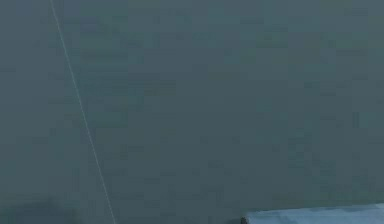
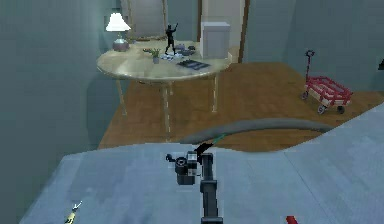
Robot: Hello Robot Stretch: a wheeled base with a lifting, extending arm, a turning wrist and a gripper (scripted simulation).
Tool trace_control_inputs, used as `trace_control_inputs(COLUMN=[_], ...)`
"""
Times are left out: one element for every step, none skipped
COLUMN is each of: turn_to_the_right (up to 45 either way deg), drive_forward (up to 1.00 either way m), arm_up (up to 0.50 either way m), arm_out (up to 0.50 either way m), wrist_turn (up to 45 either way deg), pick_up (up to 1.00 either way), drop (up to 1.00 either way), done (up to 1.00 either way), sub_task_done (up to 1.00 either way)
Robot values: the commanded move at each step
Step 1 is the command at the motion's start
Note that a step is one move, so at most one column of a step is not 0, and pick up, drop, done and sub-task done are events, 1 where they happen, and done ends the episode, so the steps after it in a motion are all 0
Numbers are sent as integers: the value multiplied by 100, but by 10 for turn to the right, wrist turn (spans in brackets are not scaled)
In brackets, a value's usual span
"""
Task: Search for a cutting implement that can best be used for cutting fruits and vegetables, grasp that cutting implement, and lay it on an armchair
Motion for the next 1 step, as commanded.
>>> trace_control_inputs(turn_to_the_right=[0], drive_forward=[0], arm_up=[-32], arm_out=[0], wrist_turn=[0], pick_up=[0], drop=[0], done=[0], sub_task_done=[0])
